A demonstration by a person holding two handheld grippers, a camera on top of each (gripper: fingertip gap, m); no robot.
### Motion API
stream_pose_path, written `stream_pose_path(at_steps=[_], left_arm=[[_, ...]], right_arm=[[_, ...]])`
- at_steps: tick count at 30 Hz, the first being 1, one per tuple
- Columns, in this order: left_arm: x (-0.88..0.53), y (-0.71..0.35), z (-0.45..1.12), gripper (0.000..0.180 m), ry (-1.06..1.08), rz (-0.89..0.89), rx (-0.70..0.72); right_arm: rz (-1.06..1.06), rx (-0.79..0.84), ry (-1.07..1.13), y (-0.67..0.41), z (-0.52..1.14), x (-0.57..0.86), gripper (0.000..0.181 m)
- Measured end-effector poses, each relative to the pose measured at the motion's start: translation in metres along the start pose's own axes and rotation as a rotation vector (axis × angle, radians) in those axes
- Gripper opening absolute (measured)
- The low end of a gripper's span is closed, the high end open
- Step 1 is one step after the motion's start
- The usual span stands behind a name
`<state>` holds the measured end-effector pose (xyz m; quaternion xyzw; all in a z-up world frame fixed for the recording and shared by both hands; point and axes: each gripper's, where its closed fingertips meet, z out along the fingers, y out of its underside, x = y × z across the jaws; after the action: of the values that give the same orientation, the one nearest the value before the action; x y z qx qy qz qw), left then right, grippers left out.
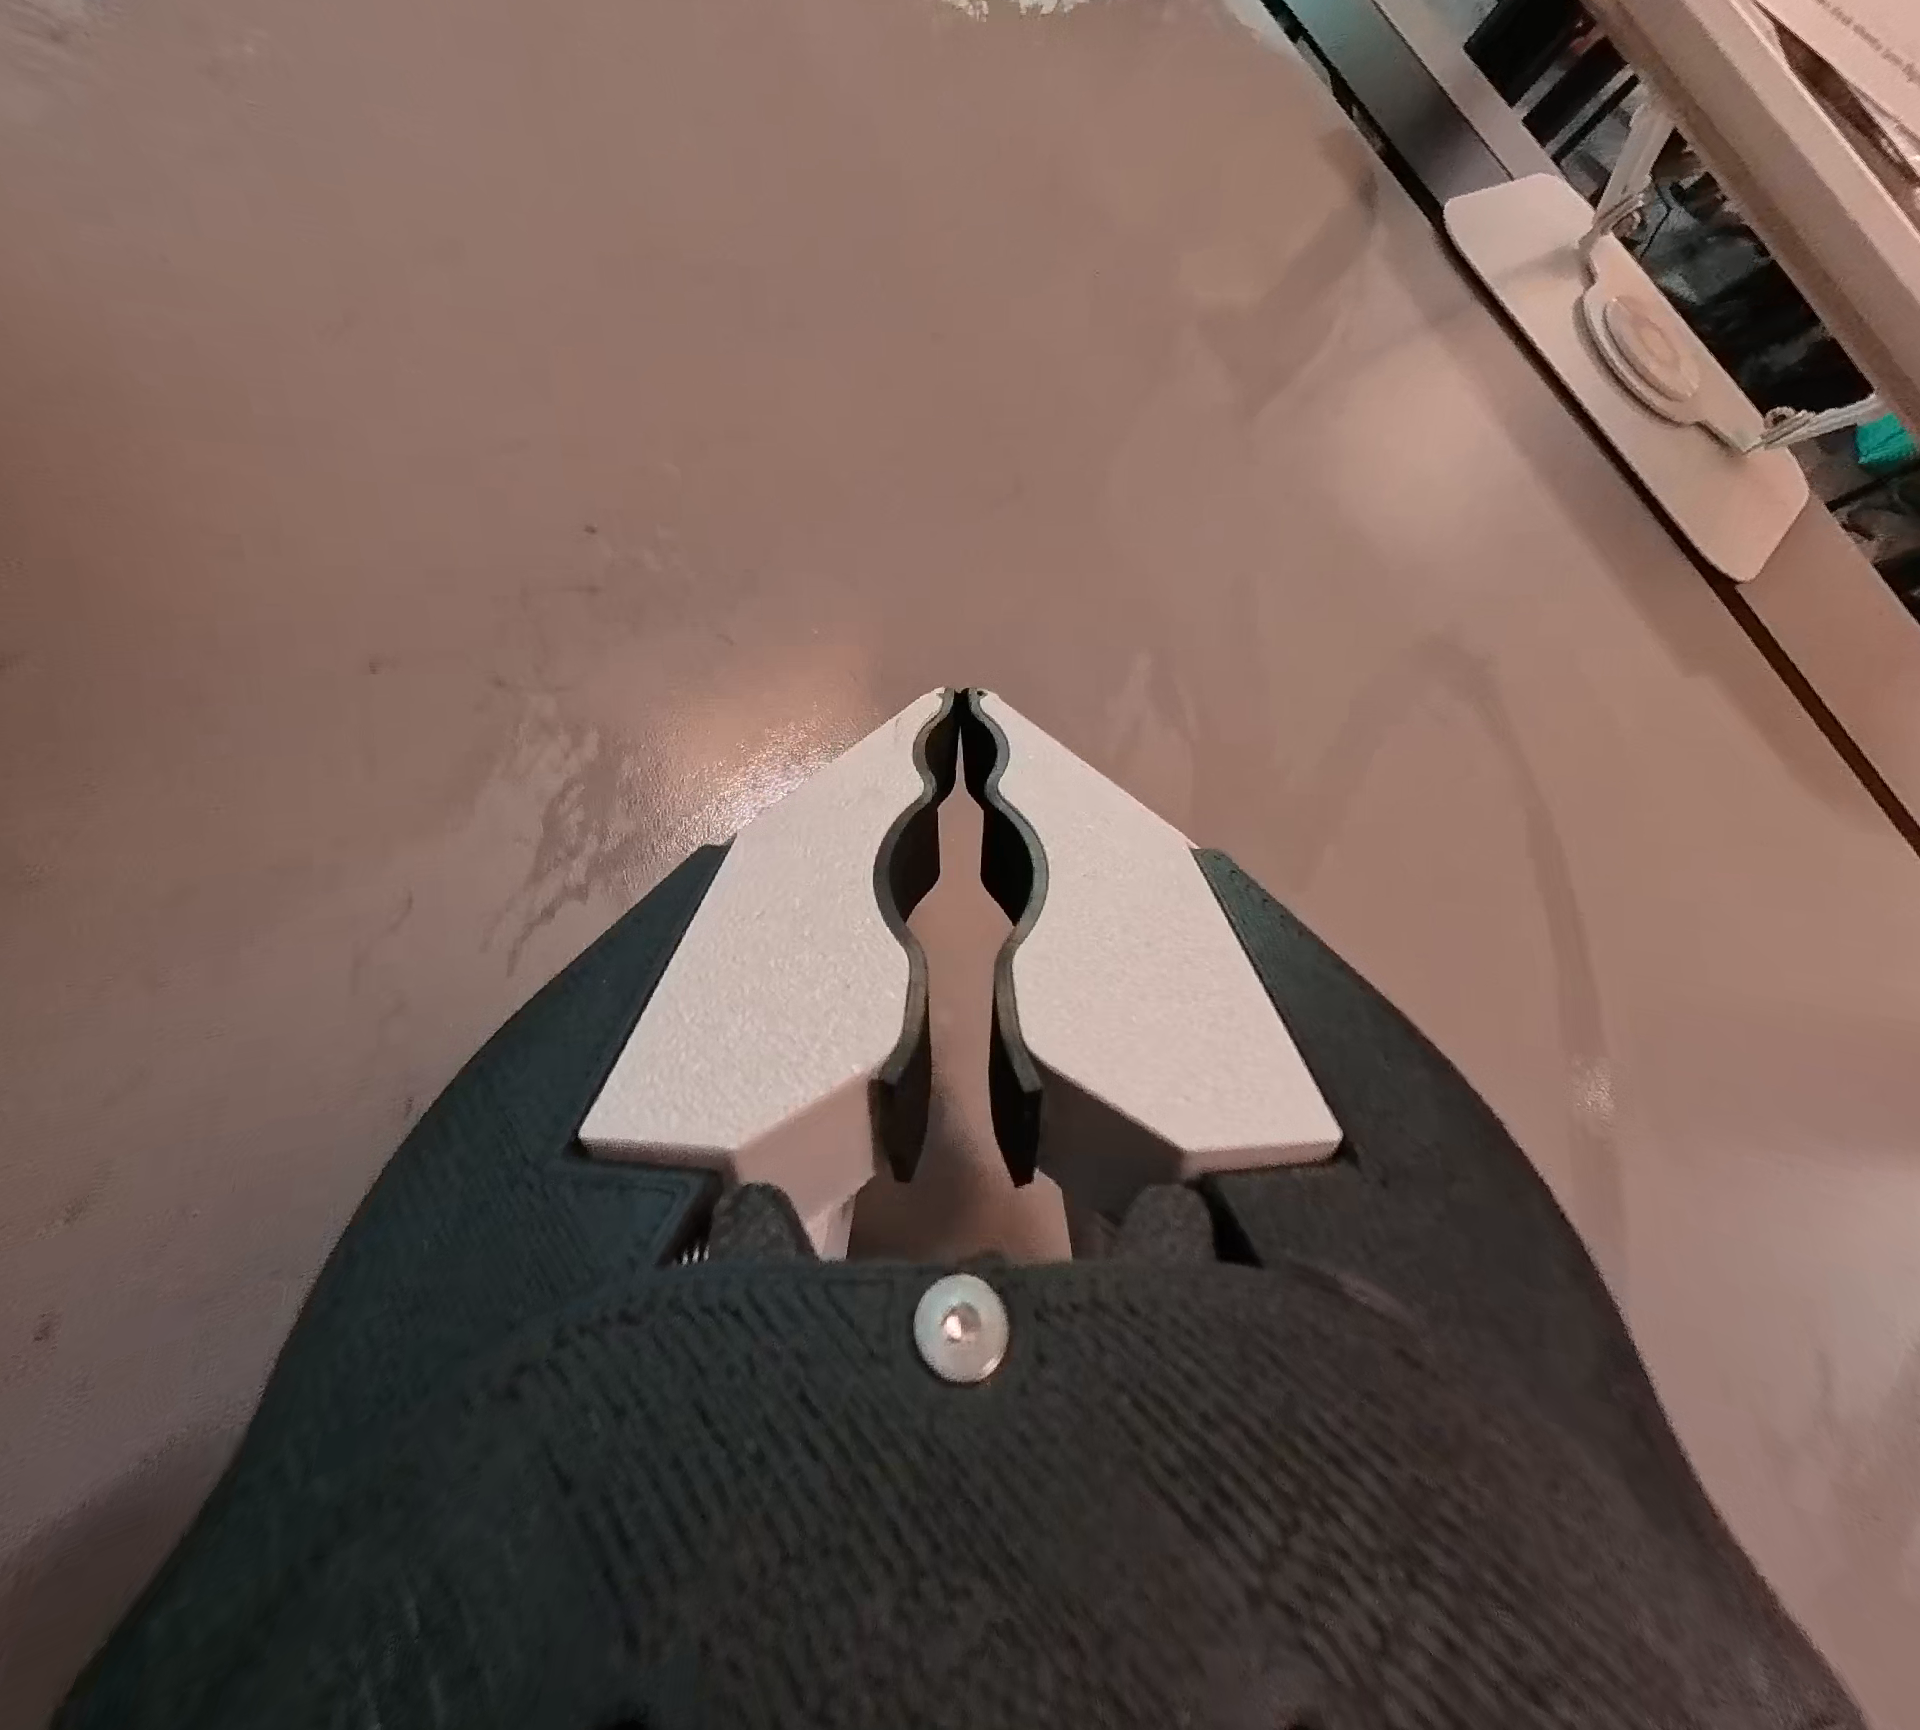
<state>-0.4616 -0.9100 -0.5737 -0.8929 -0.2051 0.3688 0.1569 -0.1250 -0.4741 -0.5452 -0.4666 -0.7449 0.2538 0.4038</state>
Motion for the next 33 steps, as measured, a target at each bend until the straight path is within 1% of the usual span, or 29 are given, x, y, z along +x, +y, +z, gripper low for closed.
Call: stream_pose_path(at_steps=[1,3,5,6,8,9,11,12,13,14,15,16,17,18,19,20,21,22,24,25,26,28,30,31,33], left_arm=[[-0.001,-0.001,0.002,0.0,-0.056,0.052,0.009],[0.001,-0.004,0.002,0.0,-0.125,0.089,0.01],[0.032,-0.022,-0.013,0.0,-0.036,0.145,0.093],[0.053,-0.031,-0.025,0.0,0.013,0.22,0.132],[0.068,-0.038,-0.034,0.0,0.004,0.437,0.174],[0.058,-0.036,-0.026,0.0,-0.022,0.452,0.169],[0.014,-0.018,0.001,0.0,-0.123,0.356,0.063],[0.009,-0.017,0.005,0.0,-0.128,0.294,0.037],[0.021,-0.026,-0.001,0.0,-0.096,0.278,0.055],[0.049,-0.042,-0.014,0.0,-0.038,0.336,0.13],[0.076,-0.054,-0.029,0.0,-0.013,0.438,0.209],[0.085,-0.058,-0.035,0.0,-0.035,0.536,0.26],[0.077,-0.055,-0.03,0.0,-0.047,0.545,0.29],[0.051,-0.042,-0.014,0.0,-0.08,0.473,0.233],[0.02,-0.025,0.002,0.0,-0.135,0.415,0.129],[0.006,-0.017,0.008,0.0,-0.157,0.391,0.079],[0.012,-0.018,0.003,0.0,-0.159,0.404,0.064],[0.035,-0.026,-0.011,0.0,-0.132,0.468,0.098],[0.084,-0.04,-0.045,0.0,-0.061,0.597,0.214],[0.089,-0.04,-0.049,0.0,-0.037,0.627,0.263],[0.076,-0.035,-0.04,0.0,-0.027,0.604,0.263],[0.014,-0.013,0.0,0.0,-0.125,0.534,0.078],[-0.006,-0.012,0.017,0.0,-0.153,0.395,-0.003],[0.013,-0.025,0.009,0.0,-0.131,0.413,0.029],[0.08,-0.057,-0.03,0.0,-0.073,0.61,0.174]], right_arm=[[0.0,0.0,0.002,0.0,0.001,0.0,0.0],[0.004,0.006,0.005,-0.003,0.001,0.001,0.0],[0.015,0.016,0.007,-0.006,0.001,0.003,0.0],[0.018,0.018,0.009,-0.008,0.003,0.003,0.0],[0.018,0.024,0.014,-0.009,0.004,0.004,0.0],[0.02,0.028,0.013,-0.011,0.005,0.003,0.0],[0.014,0.034,0.009,-0.013,0.005,0.003,0.0],[0.009,0.035,0.006,-0.013,0.004,0.003,0.0],[0.003,0.032,0.0,-0.013,0.003,0.002,0.0],[0.0,0.031,0.001,-0.013,0.003,0.002,0.0],[0.001,0.031,0.004,-0.012,0.002,0.002,0.0],[0.008,0.028,0.004,-0.011,0.002,0.003,0.0],[0.016,0.025,0.002,-0.01,0.002,0.003,0.0],[0.02,0.025,0.004,-0.01,0.001,0.003,0.0],[0.018,0.027,0.006,-0.01,0.0,0.004,0.0],[0.014,0.03,0.004,-0.011,-0.002,0.004,0.0],[0.007,0.03,0.003,-0.011,-0.002,0.004,0.0],[0.001,0.028,0.004,-0.01,-0.004,0.004,0.0],[0.005,0.014,0.003,-0.007,-0.005,0.005,0.0],[0.018,0.003,0.001,-0.005,-0.005,0.005,0.0],[0.033,0.002,0.002,-0.005,-0.005,0.005,0.0],[0.058,0.016,0.002,-0.007,-0.007,0.006,0.0],[0.076,0.029,-0.004,-0.008,-0.011,0.008,0.0],[0.085,0.032,-0.004,-0.008,-0.011,0.009,0.0],[0.117,0.032,0.007,-0.007,-0.01,0.013,0.0]])
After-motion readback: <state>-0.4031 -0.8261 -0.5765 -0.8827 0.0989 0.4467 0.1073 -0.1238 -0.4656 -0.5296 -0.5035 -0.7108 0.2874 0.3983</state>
